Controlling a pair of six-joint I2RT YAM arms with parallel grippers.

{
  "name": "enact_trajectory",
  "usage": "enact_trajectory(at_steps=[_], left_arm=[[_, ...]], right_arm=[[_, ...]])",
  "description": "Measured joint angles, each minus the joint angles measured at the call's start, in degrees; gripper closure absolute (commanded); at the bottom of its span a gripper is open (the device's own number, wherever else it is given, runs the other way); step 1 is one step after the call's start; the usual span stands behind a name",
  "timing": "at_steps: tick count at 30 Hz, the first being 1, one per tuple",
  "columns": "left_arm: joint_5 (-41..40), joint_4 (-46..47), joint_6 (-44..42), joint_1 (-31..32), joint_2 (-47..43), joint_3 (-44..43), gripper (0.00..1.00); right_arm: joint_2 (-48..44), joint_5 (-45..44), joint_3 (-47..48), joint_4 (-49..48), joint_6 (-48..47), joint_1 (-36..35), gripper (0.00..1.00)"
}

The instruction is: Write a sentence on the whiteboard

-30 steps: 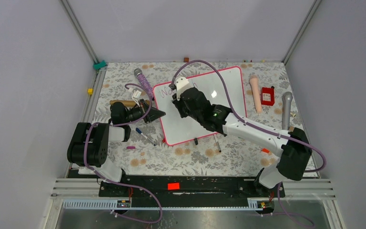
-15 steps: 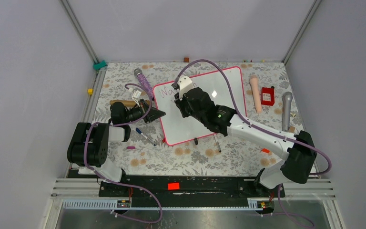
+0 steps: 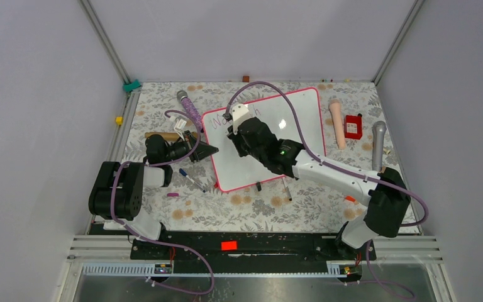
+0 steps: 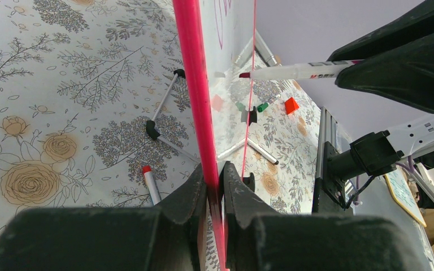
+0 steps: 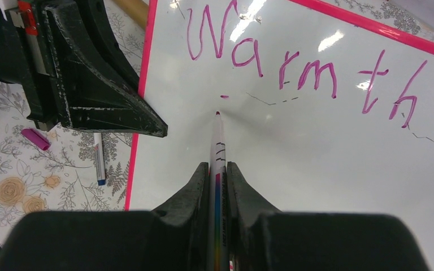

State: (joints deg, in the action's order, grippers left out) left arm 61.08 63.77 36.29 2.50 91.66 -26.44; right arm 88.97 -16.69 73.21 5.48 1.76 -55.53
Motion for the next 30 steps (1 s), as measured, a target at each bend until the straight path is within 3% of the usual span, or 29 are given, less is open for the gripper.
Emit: enact_trajectory(at_steps=[30], left_arm=[[-0.24, 0.26, 0.15, 0.00, 0.02, 0.24, 1.00]], right_arm=[[-0.26, -0.15, -2.47, 0.31, 0.74, -0.02, 1.00]])
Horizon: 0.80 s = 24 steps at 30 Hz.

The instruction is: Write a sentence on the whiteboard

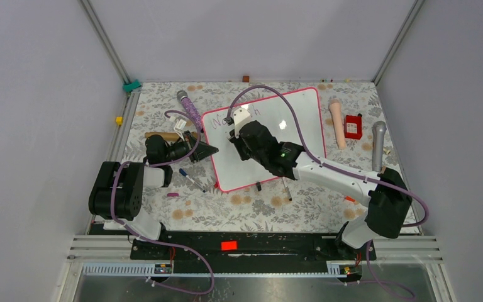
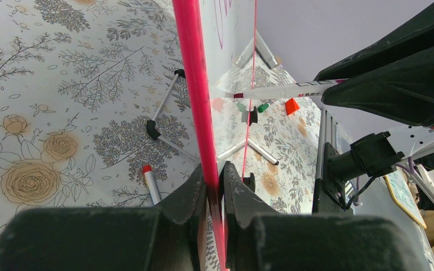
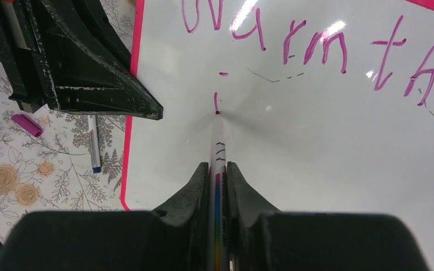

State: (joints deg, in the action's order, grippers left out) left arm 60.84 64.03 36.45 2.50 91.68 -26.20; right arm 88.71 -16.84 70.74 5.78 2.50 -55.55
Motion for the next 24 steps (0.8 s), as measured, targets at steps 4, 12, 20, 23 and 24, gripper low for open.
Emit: enact_trajectory(at_steps=[4, 12, 20, 23, 24], left_arm=[[0.00, 0.04, 0.02, 0.00, 0.00, 0.00, 1.00], [0.00, 0.02, 0.02, 0.00, 0.00, 0.00, 1.00], [0.02, 0.11, 0.02, 0.00, 0.00, 0.00, 1.00], [0.02, 0.11, 0.02, 0.00, 0.00, 0.00, 1.00], [0.02, 0.11, 0.02, 0.00, 0.00, 0.00, 1.00]], right_arm=[[-0.07, 0.04, 0.00, 0.44, 0.13, 0.00, 1.00], [-0.35, 0.66, -0.50, 1.25, 0.50, 0.00, 1.00], [-1.11, 0.42, -0.63, 2.21, 0.48, 0.00, 1.00], [-1.92, 0.17, -0.52, 2.54, 0.37, 0.00, 1.00], [-2.16, -0.02, -0.39, 2.54, 0.35, 0.00, 1.00]])
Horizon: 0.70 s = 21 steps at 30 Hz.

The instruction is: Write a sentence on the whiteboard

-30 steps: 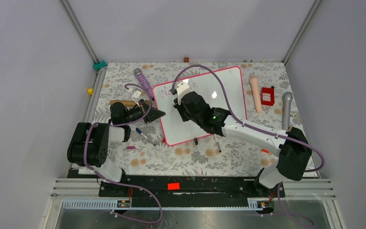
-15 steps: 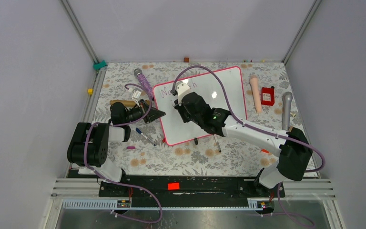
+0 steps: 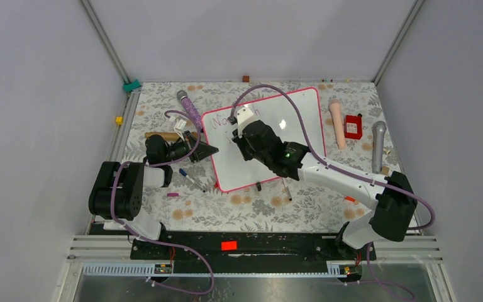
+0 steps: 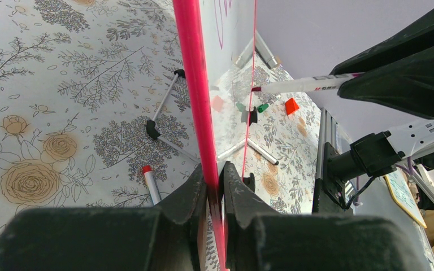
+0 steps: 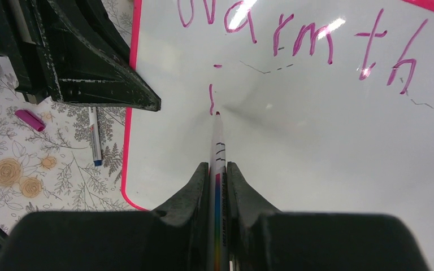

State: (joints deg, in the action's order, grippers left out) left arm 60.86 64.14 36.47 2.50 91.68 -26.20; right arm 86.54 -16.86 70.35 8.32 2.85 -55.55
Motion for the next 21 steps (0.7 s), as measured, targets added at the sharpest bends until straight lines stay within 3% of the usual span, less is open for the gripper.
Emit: enact_trajectory(at_steps=[21], left_arm=[[0.02, 0.02, 0.00, 0.00, 0.00, 0.00, 1.00]], right_arm=[[1.73, -2.05, 4.39, -0.02, -0.28, 0.61, 1.00]])
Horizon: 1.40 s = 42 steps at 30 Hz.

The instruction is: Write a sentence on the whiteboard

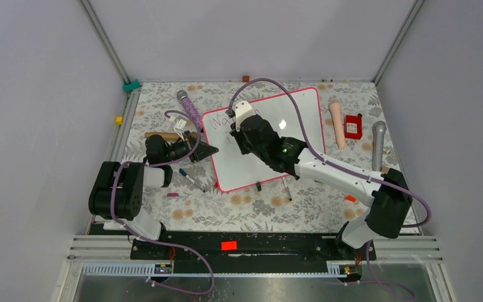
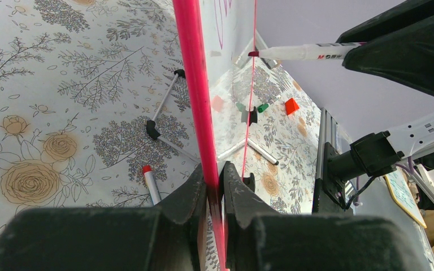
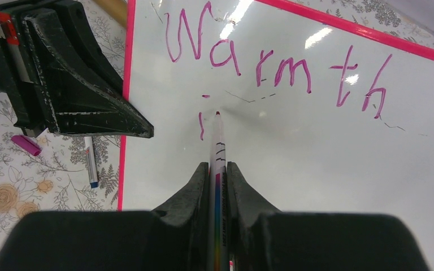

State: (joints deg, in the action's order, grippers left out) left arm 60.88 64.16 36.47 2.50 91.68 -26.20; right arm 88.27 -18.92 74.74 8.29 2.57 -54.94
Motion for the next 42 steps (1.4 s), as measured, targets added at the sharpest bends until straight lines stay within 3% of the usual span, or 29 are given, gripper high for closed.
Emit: enact_trajectory(at_steps=[42], left_arm=[[-0.15, -0.07, 0.04, -0.04, 0.20, 0.00, 1.00]], right_arm=[[0.20, 0.96, -3.45, 0.04, 1.40, 0.22, 1.00]])
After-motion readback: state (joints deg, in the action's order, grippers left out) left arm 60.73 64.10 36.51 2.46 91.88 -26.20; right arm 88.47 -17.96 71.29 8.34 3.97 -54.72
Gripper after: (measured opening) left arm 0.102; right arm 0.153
